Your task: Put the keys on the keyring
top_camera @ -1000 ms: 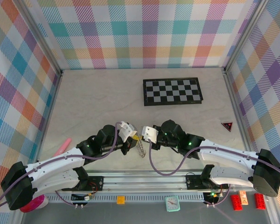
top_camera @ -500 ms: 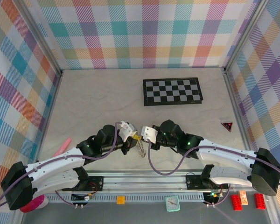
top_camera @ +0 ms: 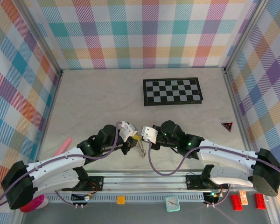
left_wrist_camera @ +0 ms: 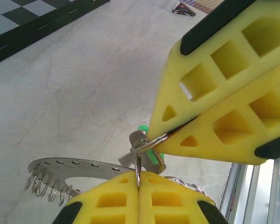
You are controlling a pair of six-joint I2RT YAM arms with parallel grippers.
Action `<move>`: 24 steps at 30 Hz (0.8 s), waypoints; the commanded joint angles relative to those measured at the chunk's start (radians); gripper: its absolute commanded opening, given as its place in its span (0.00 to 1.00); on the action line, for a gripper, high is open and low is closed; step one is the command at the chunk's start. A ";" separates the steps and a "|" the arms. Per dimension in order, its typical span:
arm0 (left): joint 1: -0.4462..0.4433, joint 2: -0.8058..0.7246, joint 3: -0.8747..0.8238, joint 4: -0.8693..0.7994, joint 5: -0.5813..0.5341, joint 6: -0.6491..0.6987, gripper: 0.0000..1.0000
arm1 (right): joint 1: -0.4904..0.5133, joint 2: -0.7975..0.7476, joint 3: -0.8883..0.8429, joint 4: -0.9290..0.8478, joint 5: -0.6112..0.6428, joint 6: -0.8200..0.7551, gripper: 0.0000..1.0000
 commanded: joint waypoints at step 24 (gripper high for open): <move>-0.010 -0.008 0.002 0.053 0.012 -0.006 0.00 | 0.014 0.016 0.009 -0.022 -0.041 -0.014 0.00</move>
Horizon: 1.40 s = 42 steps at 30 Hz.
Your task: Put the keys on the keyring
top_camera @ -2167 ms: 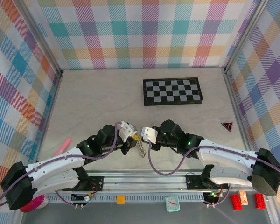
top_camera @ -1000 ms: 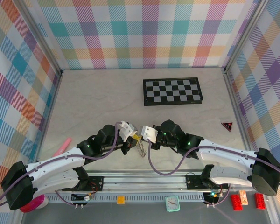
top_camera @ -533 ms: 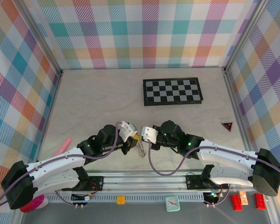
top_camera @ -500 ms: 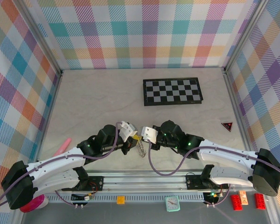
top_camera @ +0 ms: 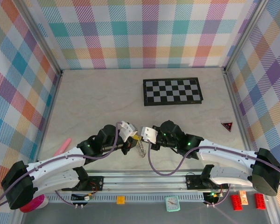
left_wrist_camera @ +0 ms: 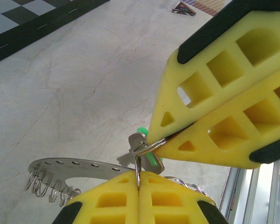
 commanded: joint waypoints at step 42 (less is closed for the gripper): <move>-0.010 -0.029 -0.008 0.112 0.064 0.003 0.00 | 0.014 0.052 0.052 -0.079 -0.160 -0.010 0.00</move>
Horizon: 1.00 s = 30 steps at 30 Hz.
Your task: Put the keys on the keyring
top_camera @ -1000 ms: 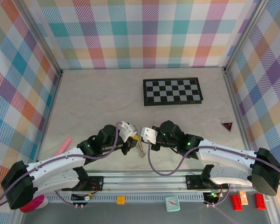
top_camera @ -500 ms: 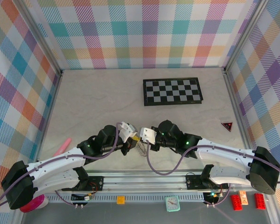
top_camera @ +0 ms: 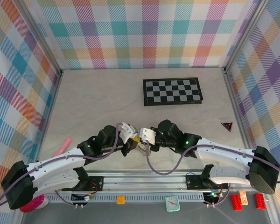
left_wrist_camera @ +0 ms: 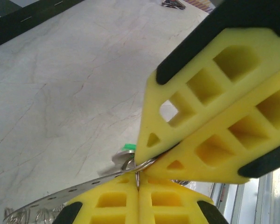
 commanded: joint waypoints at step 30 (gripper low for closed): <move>0.077 0.009 -0.015 0.138 0.164 -0.127 0.00 | 0.015 -0.113 -0.032 -0.038 0.081 -0.070 0.00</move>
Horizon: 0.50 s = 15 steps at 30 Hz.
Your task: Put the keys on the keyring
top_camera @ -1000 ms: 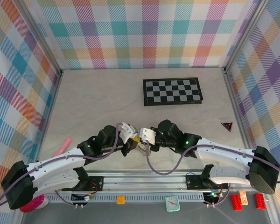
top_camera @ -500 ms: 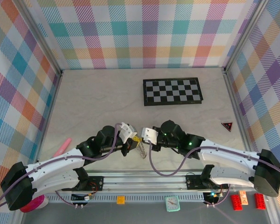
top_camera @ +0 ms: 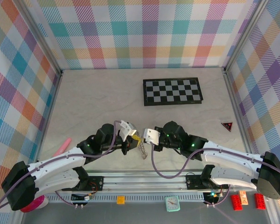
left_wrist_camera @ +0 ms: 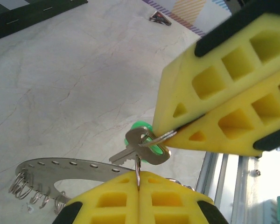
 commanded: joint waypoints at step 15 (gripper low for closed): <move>0.042 0.056 0.020 0.083 0.106 -0.090 0.00 | 0.016 -0.013 0.005 -0.010 0.031 0.008 0.00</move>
